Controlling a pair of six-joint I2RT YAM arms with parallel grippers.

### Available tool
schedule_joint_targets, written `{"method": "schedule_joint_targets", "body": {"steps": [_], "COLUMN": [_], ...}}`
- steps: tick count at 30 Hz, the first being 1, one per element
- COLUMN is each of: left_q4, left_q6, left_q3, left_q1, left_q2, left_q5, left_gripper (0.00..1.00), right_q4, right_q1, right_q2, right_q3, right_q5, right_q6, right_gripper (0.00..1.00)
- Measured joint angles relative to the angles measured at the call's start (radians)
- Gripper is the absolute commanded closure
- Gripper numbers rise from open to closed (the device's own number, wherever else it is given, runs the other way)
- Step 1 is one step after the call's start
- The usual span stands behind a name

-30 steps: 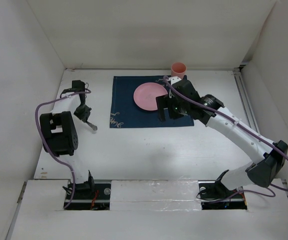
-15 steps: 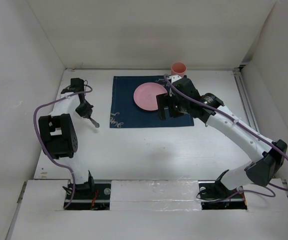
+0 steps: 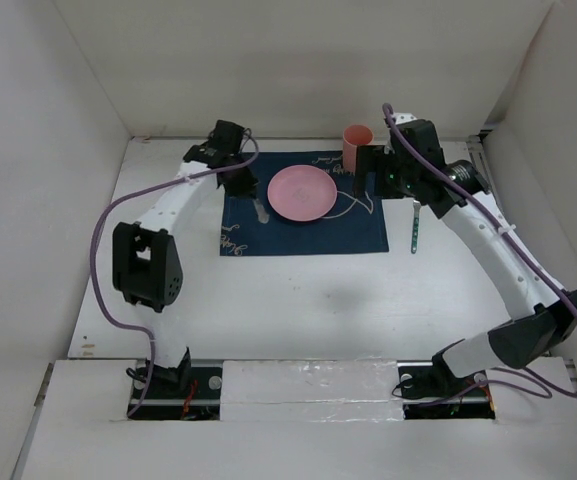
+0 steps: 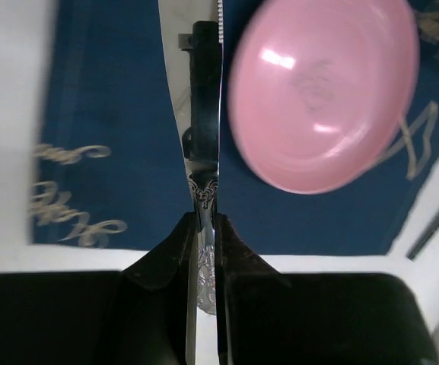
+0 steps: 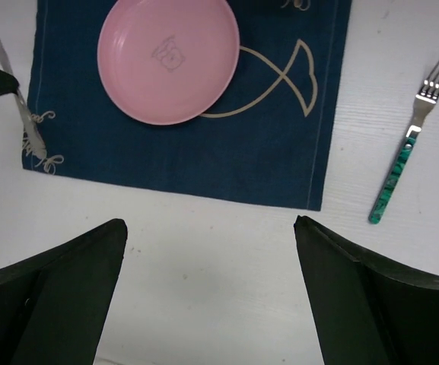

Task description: Set the dinner table for one person

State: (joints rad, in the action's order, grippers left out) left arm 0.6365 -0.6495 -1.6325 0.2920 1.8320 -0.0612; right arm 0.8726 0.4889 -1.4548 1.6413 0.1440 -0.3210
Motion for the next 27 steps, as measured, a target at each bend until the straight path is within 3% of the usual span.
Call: {"method": "schedule_joint_targets", "body": {"steps": [13, 27], "left_q4": [0.034, -0.111], "left_q6": [-0.132, -0.167], "left_q3": [-0.527, -0.556], "left_q1": [0.325, 0.368], "left_q2": [0.443, 0.531], "left_q5": [-0.097, -0.235], "left_gripper": [1.00, 1.00], "right_q4": [0.044, 0.073], "right_q1": [-0.077, -0.089], "right_q2": [0.078, 0.126], "right_q3": [0.000, -0.008], "right_q5": [-0.014, -0.014], "right_q6": [0.000, 0.000], "right_gripper": [0.03, 0.03]}}
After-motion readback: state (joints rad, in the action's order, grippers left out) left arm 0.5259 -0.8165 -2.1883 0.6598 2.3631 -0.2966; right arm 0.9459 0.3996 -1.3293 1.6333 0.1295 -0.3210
